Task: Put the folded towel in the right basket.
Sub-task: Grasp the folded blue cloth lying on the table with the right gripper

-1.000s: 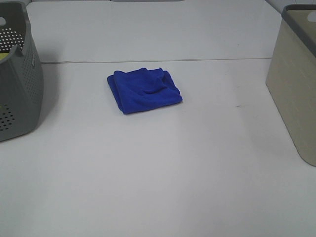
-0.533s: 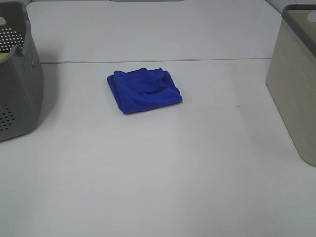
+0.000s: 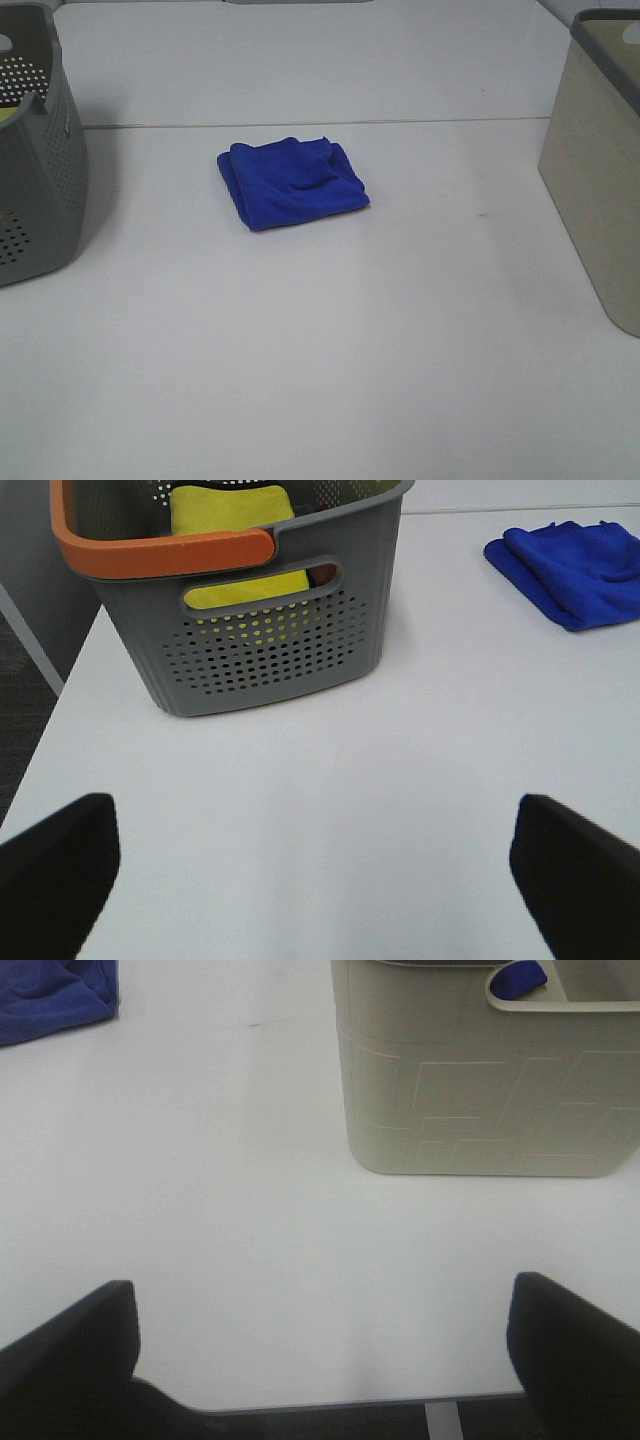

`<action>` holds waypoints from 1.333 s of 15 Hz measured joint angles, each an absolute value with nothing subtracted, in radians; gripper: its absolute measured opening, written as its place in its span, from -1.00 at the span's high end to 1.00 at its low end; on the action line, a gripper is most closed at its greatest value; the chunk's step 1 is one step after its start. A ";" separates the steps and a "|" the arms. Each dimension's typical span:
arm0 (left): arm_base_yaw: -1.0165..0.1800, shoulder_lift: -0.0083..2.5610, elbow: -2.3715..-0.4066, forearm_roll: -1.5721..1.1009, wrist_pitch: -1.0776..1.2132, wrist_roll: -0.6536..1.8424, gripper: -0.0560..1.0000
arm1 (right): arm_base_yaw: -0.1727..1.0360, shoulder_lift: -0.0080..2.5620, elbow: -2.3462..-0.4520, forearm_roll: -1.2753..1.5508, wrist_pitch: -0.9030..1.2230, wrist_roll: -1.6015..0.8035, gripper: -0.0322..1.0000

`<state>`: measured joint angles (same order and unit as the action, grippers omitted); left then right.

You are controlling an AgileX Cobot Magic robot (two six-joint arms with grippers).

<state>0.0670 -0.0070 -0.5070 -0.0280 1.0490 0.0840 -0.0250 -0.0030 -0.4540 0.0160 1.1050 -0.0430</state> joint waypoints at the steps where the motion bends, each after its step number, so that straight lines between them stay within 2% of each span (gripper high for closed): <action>1: 0.067 -0.007 -0.507 -0.028 1.049 0.084 -0.98 | -0.025 -0.003 -0.454 0.016 1.105 -0.043 -0.92; 6: 0.067 -0.007 -0.507 -0.028 1.049 0.084 -0.98 | -0.025 0.002 -0.454 0.000 1.104 -0.044 -0.92; 8: 0.067 -0.007 -0.507 -0.028 1.049 0.084 -0.98 | -0.025 0.104 -0.496 0.000 1.093 -0.046 -0.92; 15: 0.067 -0.007 -0.507 -0.028 1.049 0.084 -0.98 | -0.025 0.952 -1.074 0.142 1.122 -0.033 -0.92; 20: 0.067 -0.007 -0.507 -0.028 1.049 0.084 -0.98 | -0.025 1.306 -1.346 0.375 1.151 -0.112 -0.92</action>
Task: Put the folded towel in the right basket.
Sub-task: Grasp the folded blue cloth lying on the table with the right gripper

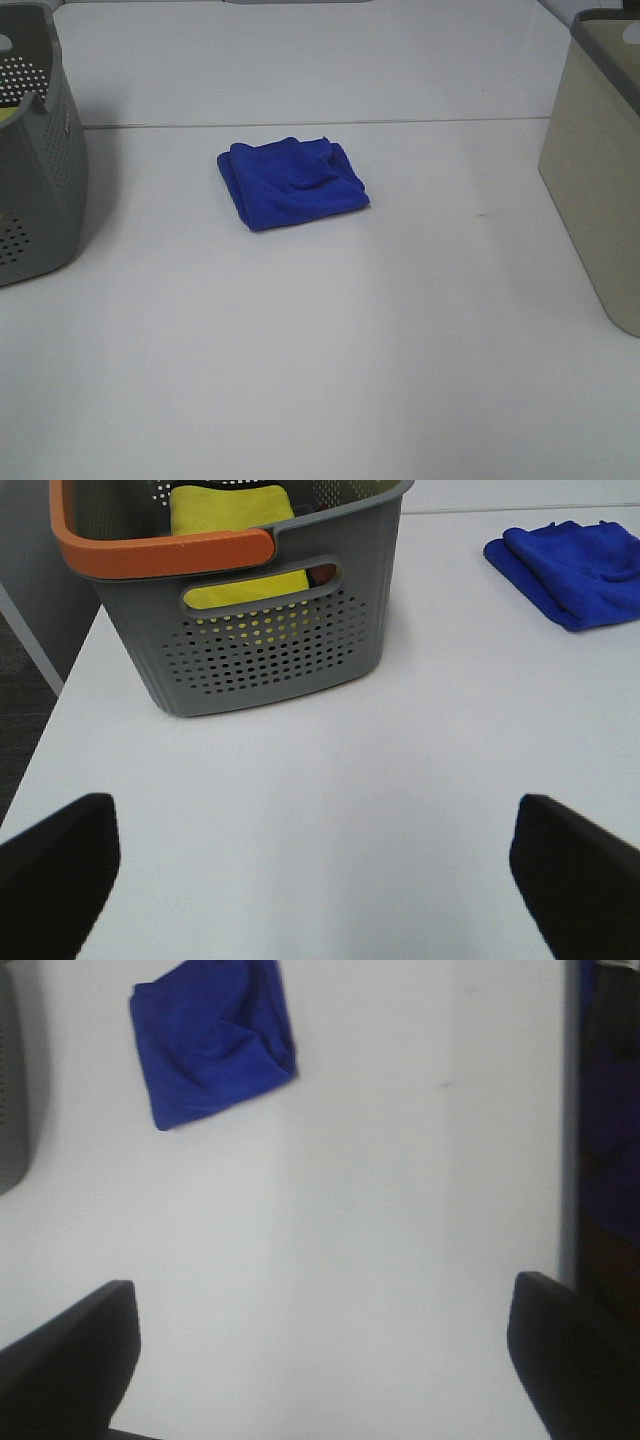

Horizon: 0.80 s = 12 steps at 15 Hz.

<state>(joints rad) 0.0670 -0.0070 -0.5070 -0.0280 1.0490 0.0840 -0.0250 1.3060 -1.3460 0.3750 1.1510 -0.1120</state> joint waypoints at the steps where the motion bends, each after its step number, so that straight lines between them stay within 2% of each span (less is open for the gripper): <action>1: 0.067 -0.007 -0.507 -0.028 1.049 0.084 -0.98 | -0.019 1.365 -1.395 0.435 1.143 -0.147 -0.91; 5: 0.067 -0.007 -0.507 -0.028 1.049 0.084 -0.98 | 0.177 1.733 -1.661 0.553 1.070 -0.182 -0.83; 6: 0.067 -0.007 -0.507 -0.028 1.049 0.084 -0.98 | 0.245 1.969 -1.848 0.619 1.121 -0.245 -0.81; 9: 0.067 -0.007 -0.507 -0.028 1.049 0.084 -0.98 | 0.245 2.280 -2.163 0.659 1.206 -0.257 -0.80; 12: 0.067 -0.007 -0.507 -0.028 1.049 0.084 -0.98 | 0.219 2.493 -2.371 0.666 1.207 -0.224 -0.79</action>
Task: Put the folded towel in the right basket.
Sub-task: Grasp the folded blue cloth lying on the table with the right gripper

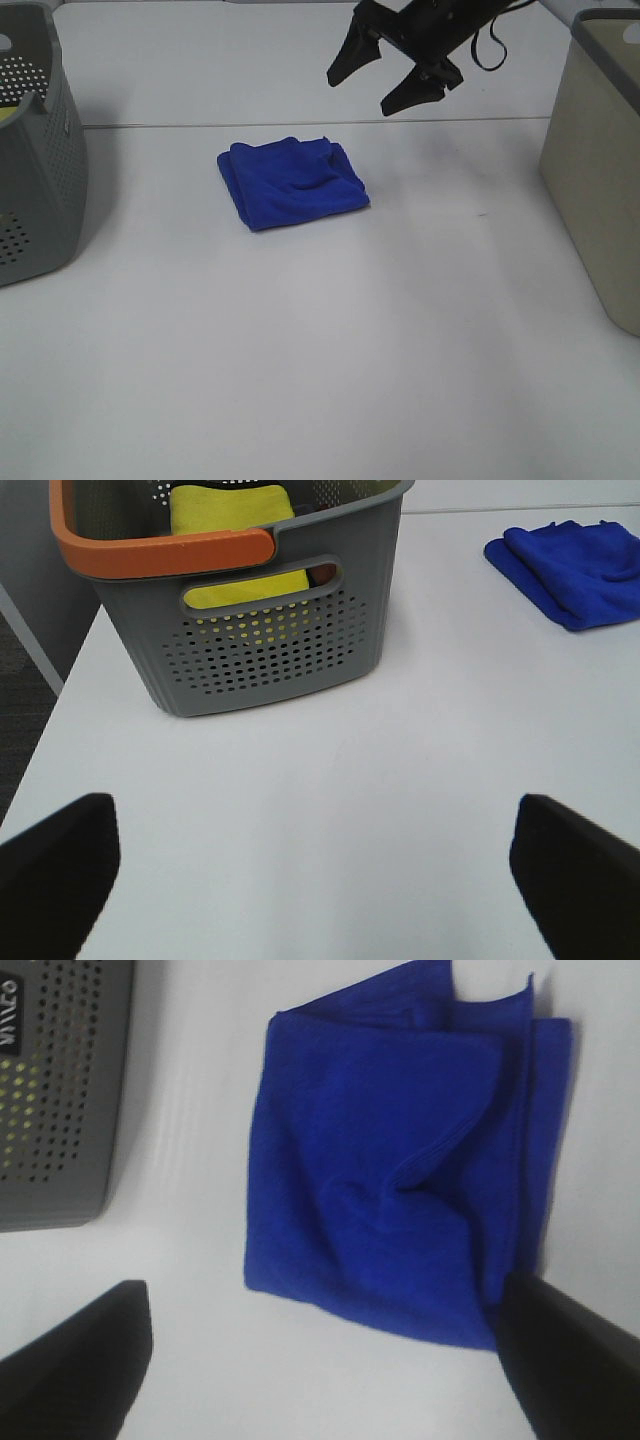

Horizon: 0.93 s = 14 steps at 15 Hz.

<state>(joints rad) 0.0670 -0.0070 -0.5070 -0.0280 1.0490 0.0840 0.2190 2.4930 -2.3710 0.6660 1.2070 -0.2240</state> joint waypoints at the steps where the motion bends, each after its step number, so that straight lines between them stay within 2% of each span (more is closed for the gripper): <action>1: 0.067 -0.007 -0.507 -0.028 1.049 0.084 -0.98 | 0.209 2.549 -2.426 0.670 1.207 -0.213 -0.79; 6: 0.067 -0.007 -0.507 -0.028 1.049 0.084 -0.98 | 0.192 2.704 -2.460 0.715 1.166 -0.198 -0.79; 14: 0.067 -0.007 -0.507 -0.028 1.049 0.084 -0.98 | 0.192 2.781 -2.473 0.749 1.059 -0.198 -0.77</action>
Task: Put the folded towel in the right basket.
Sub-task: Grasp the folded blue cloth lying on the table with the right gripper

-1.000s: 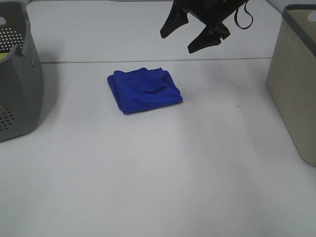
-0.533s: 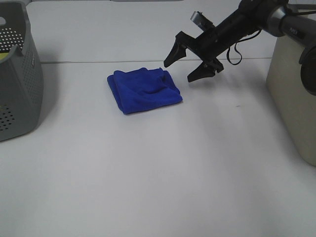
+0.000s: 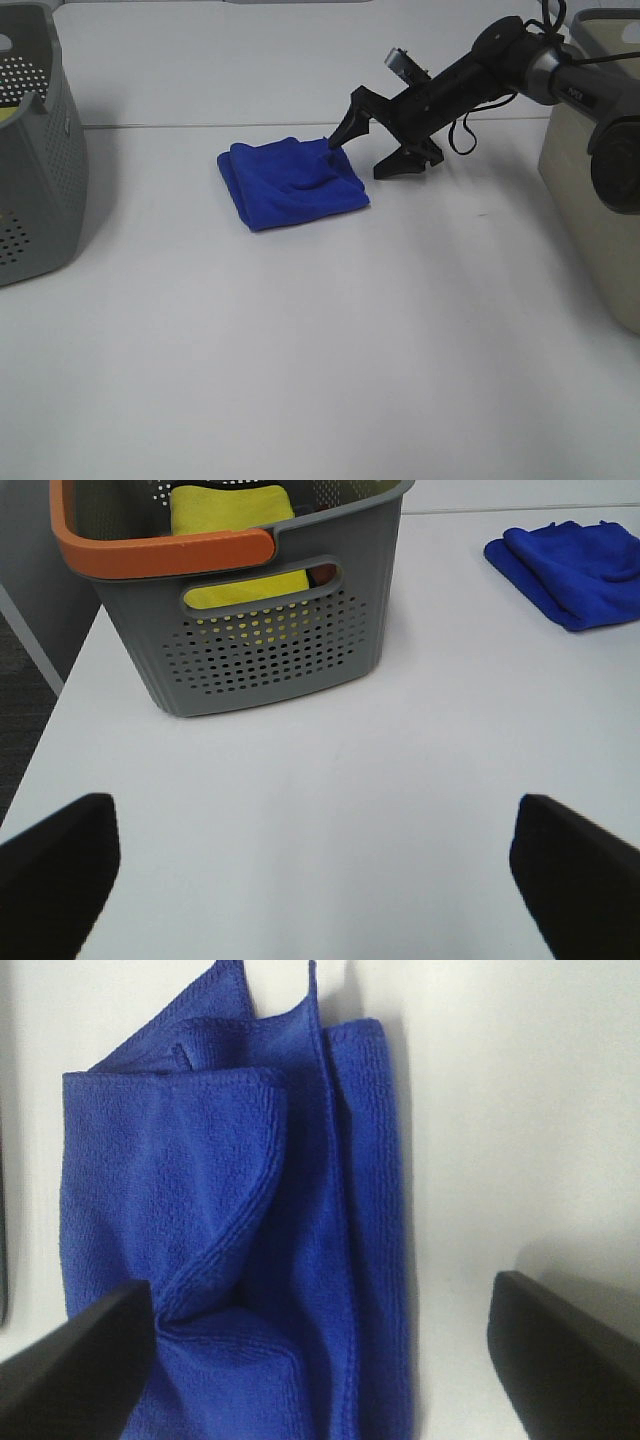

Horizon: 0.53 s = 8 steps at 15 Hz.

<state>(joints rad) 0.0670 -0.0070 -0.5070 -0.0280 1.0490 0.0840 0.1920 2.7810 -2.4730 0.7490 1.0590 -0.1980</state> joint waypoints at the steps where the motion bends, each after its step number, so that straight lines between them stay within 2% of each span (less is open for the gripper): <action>1: 0.067 -0.007 -0.507 -0.028 1.049 0.084 -0.98 | 0.197 2.787 -2.475 0.751 1.065 -0.198 -0.75; 3: 0.067 -0.007 -0.507 -0.029 1.049 0.084 -0.98 | 0.229 2.799 -2.479 0.756 1.066 -0.198 -0.67; 5: 0.067 -0.007 -0.507 -0.029 1.049 0.084 -0.98 | 0.296 2.821 -2.486 0.783 1.066 -0.197 -0.49; 6: 0.067 -0.007 -0.507 -0.029 1.049 0.084 -0.98 | 0.333 2.829 -2.487 0.788 1.064 -0.197 -0.32; 7: 0.067 -0.007 -0.507 -0.029 1.049 0.084 -0.98 | 0.368 2.834 -2.487 0.779 1.059 -0.197 0.00; 8: 0.067 -0.007 -0.507 -0.029 1.049 0.084 -0.98 | 0.400 2.841 -2.486 0.770 1.045 -0.196 0.42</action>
<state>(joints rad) 0.0670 -0.0070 -0.5070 -0.0290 1.0490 0.0840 0.4000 2.8410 -2.4860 0.7700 1.0450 -0.1960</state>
